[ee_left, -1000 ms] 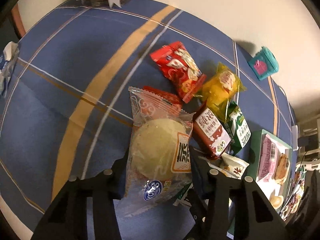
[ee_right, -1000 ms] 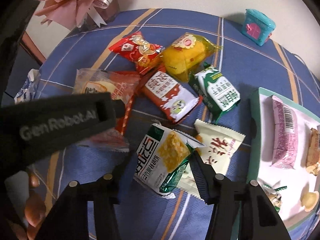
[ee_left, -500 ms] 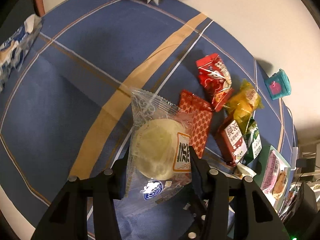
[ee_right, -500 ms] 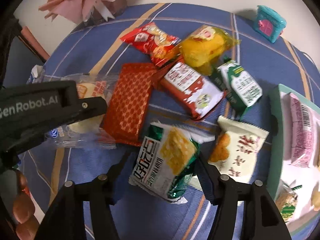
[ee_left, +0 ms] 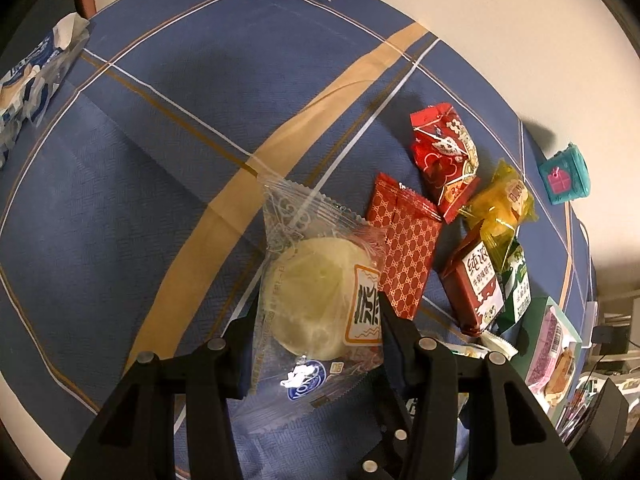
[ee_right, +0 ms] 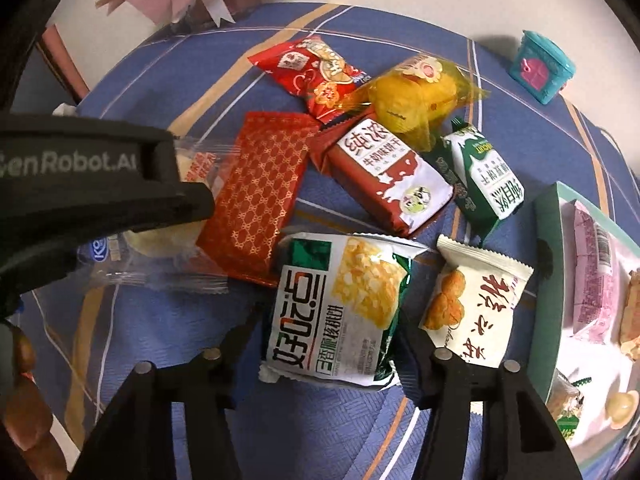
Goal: Organize snacks
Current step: 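Grasp the steamed bun with the left tool while the right tool grasps the cracker pack, then lift both packs and carry them over the white tray, then open both tools to drop the bun and cracker pack into the tray, then withdraw both tools from the tray back toward the snack pile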
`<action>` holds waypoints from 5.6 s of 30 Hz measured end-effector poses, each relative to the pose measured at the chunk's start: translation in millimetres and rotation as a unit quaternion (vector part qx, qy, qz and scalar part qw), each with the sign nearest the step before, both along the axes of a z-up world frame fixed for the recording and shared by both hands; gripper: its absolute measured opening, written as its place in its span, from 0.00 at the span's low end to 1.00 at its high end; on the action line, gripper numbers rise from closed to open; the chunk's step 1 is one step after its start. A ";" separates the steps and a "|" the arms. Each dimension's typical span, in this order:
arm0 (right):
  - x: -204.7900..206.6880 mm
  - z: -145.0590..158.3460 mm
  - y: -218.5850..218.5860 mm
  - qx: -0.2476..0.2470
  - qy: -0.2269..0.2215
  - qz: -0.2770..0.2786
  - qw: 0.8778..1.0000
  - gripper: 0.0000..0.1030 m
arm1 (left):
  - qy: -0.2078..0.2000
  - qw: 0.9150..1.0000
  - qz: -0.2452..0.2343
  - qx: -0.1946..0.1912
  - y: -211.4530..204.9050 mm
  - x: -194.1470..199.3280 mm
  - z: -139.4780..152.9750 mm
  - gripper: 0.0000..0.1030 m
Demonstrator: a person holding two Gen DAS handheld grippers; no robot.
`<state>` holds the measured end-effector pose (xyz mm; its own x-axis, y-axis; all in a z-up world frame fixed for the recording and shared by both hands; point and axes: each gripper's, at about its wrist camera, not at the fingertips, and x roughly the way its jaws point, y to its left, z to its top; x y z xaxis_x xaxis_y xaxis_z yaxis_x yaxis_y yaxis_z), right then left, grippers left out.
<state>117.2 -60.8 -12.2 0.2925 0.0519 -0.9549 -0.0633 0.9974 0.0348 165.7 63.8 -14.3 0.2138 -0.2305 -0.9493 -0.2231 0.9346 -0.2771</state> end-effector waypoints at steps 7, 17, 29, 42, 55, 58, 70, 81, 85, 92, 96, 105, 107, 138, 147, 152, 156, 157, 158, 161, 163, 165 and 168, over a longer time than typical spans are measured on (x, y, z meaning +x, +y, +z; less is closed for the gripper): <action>3.7 2.3 -17.1 0.012 0.006 -0.018 1.000 0.55 | -0.015 1.000 0.023 -0.007 13.0 -7.2 14.8 0.50; -4.0 53.0 -49.2 0.041 -0.047 -0.043 0.997 0.54 | -0.070 0.997 0.038 -0.007 9.4 -13.5 61.3 0.50; -14.8 82.5 -115.4 0.043 -0.071 -0.109 0.991 0.54 | -0.091 0.996 0.005 -0.018 -39.4 -23.5 83.0 0.50; -44.6 79.7 -255.5 0.044 -0.052 -0.279 0.958 0.54 | -0.091 0.988 -0.123 -0.032 -162.2 -52.3 89.8 0.50; -85.7 70.3 -342.4 0.033 -0.035 -0.372 0.927 0.55 | -0.073 0.961 -0.267 -0.012 -270.7 -90.3 69.6 0.51; -87.1 61.4 -346.6 0.032 -0.024 -0.373 0.927 0.55 | -0.069 0.955 -0.290 -0.002 -284.5 -97.1 61.7 0.51; -76.2 30.9 -334.6 0.036 0.008 -0.353 0.935 0.55 | -0.053 0.944 -0.325 0.023 -302.7 -106.3 33.9 0.51; -72.8 36.5 -325.8 0.030 0.007 -0.339 0.940 0.68 | -0.062 0.938 -0.340 0.011 -303.2 -107.6 44.9 0.62; -72.0 44.5 -321.8 0.024 0.001 -0.333 0.943 0.70 | -0.061 0.940 -0.335 0.013 -298.7 -105.7 52.1 0.66; -74.7 61.9 -320.2 0.018 -0.019 -0.334 0.942 0.80 | -0.063 0.944 -0.324 0.006 -286.4 -101.3 67.4 0.67; -76.9 72.0 -321.0 0.027 -0.030 -0.339 0.940 0.80 | -0.068 0.951 -0.303 0.002 -273.2 -95.1 74.7 0.67; -74.1 75.6 -312.3 0.020 -0.027 -0.330 0.943 0.80 | -0.076 0.976 -0.201 0.024 -218.2 -67.8 79.3 0.72; -72.1 72.7 -307.4 0.017 -0.023 -0.325 0.945 0.80 | -0.079 0.979 -0.182 0.041 -204.8 -62.2 77.8 0.82; -42.2 63.3 -239.1 -0.004 -0.027 -0.259 0.966 1.00 | -0.050 0.993 -0.079 0.067 -120.4 -30.6 50.4 1.00; -27.9 78.0 -188.5 0.033 -0.066 -0.200 0.977 1.00 | -0.057 0.994 -0.028 0.090 -62.8 -23.9 59.5 1.00; -20.8 80.3 -157.2 0.061 -0.072 -0.164 0.982 1.00 | -0.066 0.994 -0.001 0.088 -30.7 -22.2 67.9 1.00; -16.7 79.7 -134.3 0.063 -0.074 -0.140 0.985 1.00 | -0.072 0.994 0.015 0.083 -11.1 -19.5 72.8 1.00; -15.8 79.0 -129.8 0.064 -0.073 -0.136 0.986 1.00 | -0.072 0.994 0.017 0.083 -8.5 -20.4 73.3 1.00; -14.7 77.4 -126.0 0.065 -0.072 -0.132 0.987 1.00 | -0.070 0.994 0.018 0.082 -6.7 -19.7 72.5 1.00; -11.4 70.3 -120.4 0.069 -0.065 -0.125 0.988 1.00 | -0.059 0.995 0.009 0.079 -8.4 -16.1 65.0 1.00; -8.9 64.2 -118.0 0.069 -0.058 -0.124 0.988 1.00 | -0.051 0.996 -0.002 0.079 -13.0 -14.1 60.3 1.00; -6.2 59.2 -117.1 0.069 -0.053 -0.123 0.989 1.00 | -0.046 0.996 -0.014 0.077 -18.6 -12.3 56.0 1.00; -4.3 51.9 -114.4 0.069 -0.043 -0.119 0.990 1.00 | -0.040 0.996 -0.038 0.077 -29.3 -9.2 48.5 1.00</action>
